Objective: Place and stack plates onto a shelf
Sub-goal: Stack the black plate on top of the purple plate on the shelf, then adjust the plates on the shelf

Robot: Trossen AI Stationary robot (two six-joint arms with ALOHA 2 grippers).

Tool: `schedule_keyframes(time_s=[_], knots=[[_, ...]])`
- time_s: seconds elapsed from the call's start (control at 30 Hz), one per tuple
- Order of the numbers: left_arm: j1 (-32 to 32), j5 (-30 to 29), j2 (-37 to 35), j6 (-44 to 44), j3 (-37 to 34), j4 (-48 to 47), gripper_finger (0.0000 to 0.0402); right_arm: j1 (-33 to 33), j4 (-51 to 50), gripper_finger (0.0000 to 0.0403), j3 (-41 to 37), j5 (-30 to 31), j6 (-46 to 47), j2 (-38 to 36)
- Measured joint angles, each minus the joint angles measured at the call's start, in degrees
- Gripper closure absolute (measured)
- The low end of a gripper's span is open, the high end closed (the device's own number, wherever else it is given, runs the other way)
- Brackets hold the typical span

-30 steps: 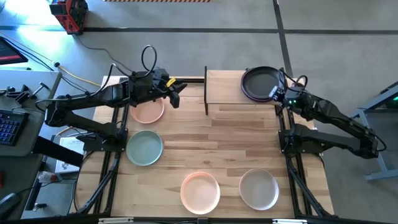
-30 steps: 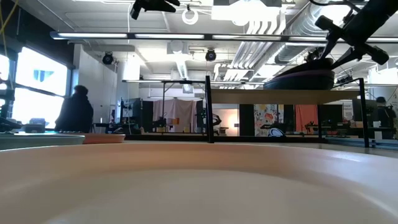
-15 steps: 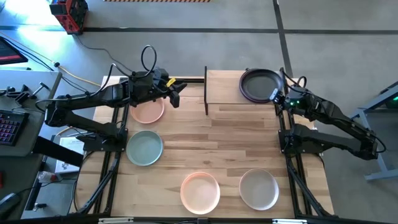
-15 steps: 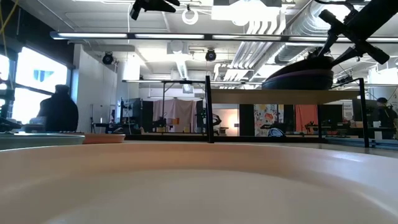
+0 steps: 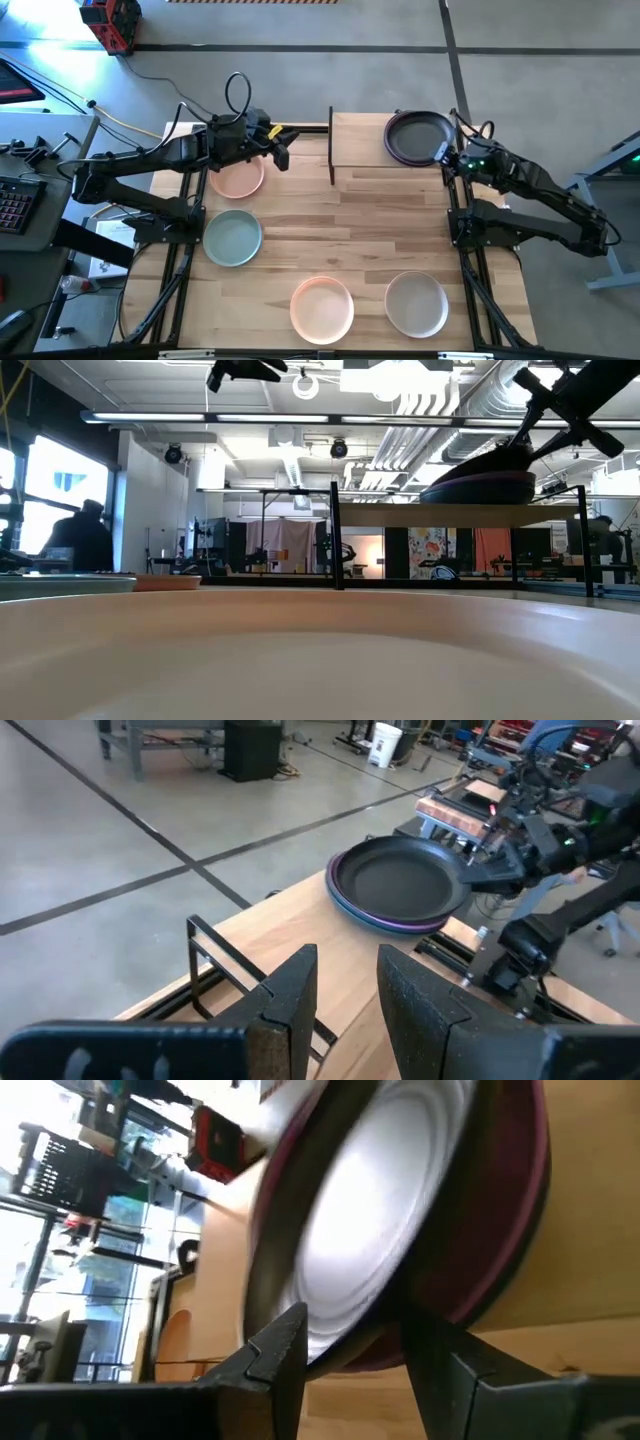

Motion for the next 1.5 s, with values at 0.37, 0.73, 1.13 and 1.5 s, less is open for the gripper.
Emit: schedule_keyframes(time_s=[0.37,0.73,1.13,1.5], knots=[[0.0,-0.4,0.0,0.0,0.0,0.0,0.0304,0.0,-8.6,0.027,6.6,1.8,1.6,0.1],[0.0,-0.5,0.0,0.0,0.0,0.0,0.0304,0.7,-1.6,0.0269,6.6,-6.3,0.1,2.7],[1.2,-0.4,0.0,0.0,0.0,-0.1,0.0304,4.4,25.7,0.0269,6.6,-8.1,-16.6,19.5],[1.9,-0.4,0.0,0.0,0.0,-1.8,0.0304,3.3,22.5,0.0269,15.8,-8.5,-26.1,30.1]])
